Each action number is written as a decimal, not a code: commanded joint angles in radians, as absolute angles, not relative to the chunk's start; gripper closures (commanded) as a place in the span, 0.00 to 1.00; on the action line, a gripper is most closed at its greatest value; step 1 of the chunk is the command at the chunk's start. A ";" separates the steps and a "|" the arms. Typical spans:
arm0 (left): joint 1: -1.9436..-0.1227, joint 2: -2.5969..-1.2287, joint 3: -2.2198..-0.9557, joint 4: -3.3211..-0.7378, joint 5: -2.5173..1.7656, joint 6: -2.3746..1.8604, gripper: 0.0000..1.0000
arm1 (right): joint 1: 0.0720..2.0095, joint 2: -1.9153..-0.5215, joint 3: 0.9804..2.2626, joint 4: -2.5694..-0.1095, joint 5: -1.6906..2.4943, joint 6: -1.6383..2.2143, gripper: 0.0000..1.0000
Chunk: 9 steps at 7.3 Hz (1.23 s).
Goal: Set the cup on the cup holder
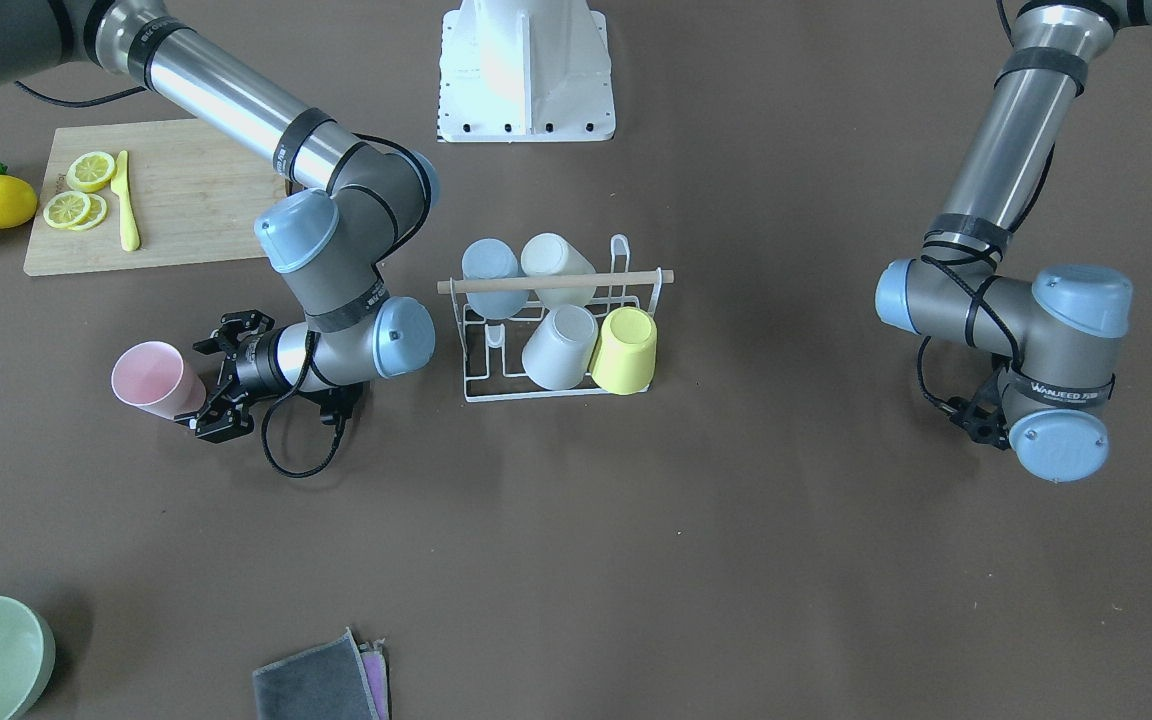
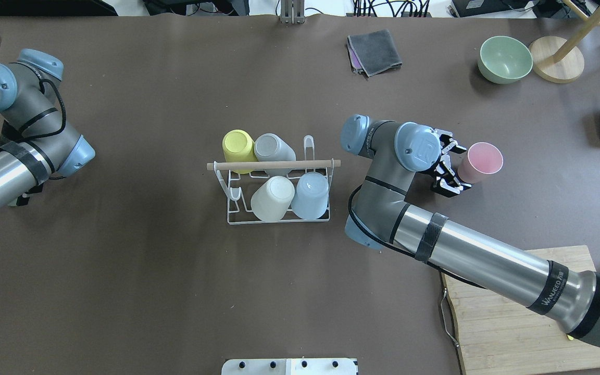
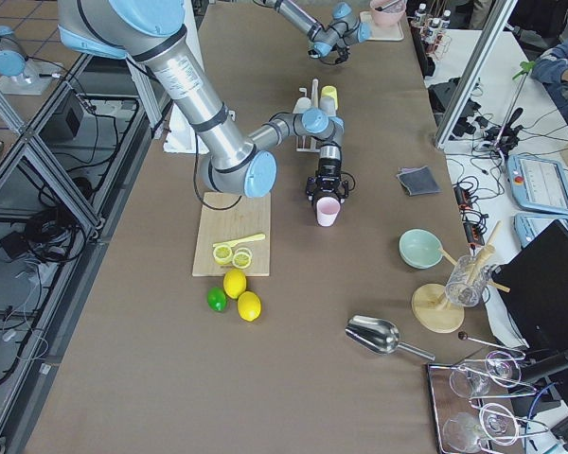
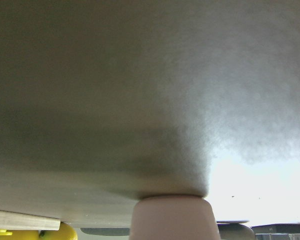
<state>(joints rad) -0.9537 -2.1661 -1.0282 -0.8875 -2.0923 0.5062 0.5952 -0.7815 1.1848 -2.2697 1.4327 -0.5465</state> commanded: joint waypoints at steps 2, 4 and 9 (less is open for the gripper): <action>-0.953 -2.166 -1.031 -0.887 -2.091 0.506 0.53 | 0.612 -0.791 1.180 -2.244 1.422 -0.563 0.02; -0.956 -2.155 -1.046 -0.885 -2.089 0.506 1.00 | 0.614 -0.796 1.180 -2.240 1.419 -0.563 0.02; -1.075 -2.094 -1.412 -0.619 -2.029 0.529 1.00 | 0.620 -0.818 1.183 -2.224 1.419 -0.574 0.03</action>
<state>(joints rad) -1.0317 -2.1213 -1.2795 -0.6961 -2.0319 0.5334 0.6187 -0.8141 1.1822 -2.2279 1.4185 -0.5710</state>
